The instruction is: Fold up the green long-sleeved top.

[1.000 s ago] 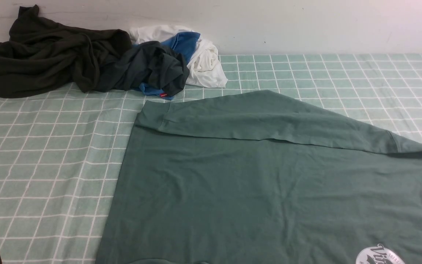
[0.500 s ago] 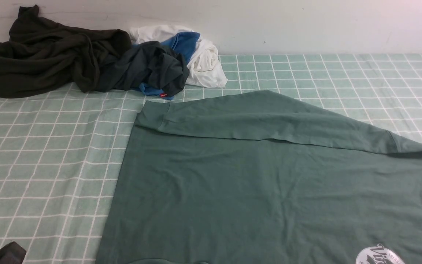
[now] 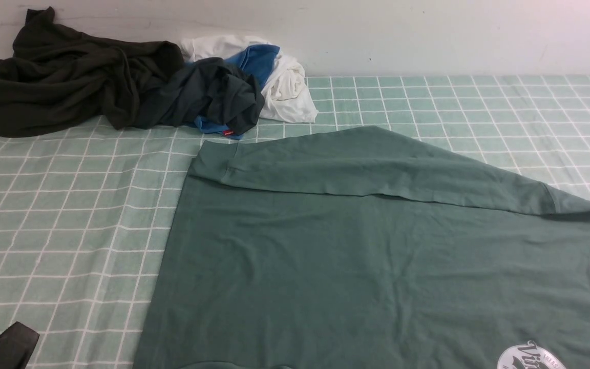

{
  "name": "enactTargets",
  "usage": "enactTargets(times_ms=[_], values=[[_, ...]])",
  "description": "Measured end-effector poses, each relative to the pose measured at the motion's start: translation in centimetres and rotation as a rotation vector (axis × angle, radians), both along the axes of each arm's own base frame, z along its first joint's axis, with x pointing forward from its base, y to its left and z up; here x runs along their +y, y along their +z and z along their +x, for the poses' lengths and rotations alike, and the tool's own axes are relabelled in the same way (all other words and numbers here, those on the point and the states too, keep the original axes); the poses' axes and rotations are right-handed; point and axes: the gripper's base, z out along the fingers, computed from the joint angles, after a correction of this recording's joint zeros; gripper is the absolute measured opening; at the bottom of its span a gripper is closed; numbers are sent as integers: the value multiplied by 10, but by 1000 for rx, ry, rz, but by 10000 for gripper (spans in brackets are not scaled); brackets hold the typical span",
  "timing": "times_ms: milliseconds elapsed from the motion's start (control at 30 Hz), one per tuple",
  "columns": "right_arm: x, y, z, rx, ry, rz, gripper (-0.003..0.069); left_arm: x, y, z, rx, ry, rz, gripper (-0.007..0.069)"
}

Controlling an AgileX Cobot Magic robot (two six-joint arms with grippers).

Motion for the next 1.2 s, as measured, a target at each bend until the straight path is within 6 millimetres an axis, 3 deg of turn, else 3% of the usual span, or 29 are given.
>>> enactTargets(times_ms=[133, 167, 233, 300, 467, 567, 700, 767, 867, 967, 1000, 1200], values=[[0, 0, 0, -10, 9, -102, -14, -2, 20, -4, -93, -30, 197, -3], [1, 7, -1, -33, 25, -190, -14, -3, 36, -6, -147, -38, 289, -3], [1, 17, -2, -55, 33, -259, -14, -5, 48, -5, -156, -51, 339, -3], [2, 40, -1, -71, 57, -400, -14, -9, 69, 5, -117, -111, 466, -3], [8, 95, 25, 129, 264, -762, -14, -19, 117, 45, 84, -380, 810, -3], [13, 112, 46, 309, 458, -870, -14, -19, 133, 74, 282, -582, 972, -3], [27, 116, 71, 505, 728, -895, -14, -27, 130, 108, 502, -792, 1044, -3], [31, 113, 75, 546, 789, -896, -14, -33, 126, 115, 535, -837, 1055, -3], [49, 101, 76, 666, 1018, -935, -14, -63, 101, 130, 624, -1025, 1133, 11], [57, 95, 75, 693, 1087, -978, -14, -82, 86, 133, 667, -1128, 1205, 39], [60, 93, 74, 698, 1111, -1023, -14, -94, 71, 137, 719, -1187, 1264, 74], [58, 92, 74, 711, 1102, -1091, -14, -120, 29, 152, 847, -1222, 1386, 258]])
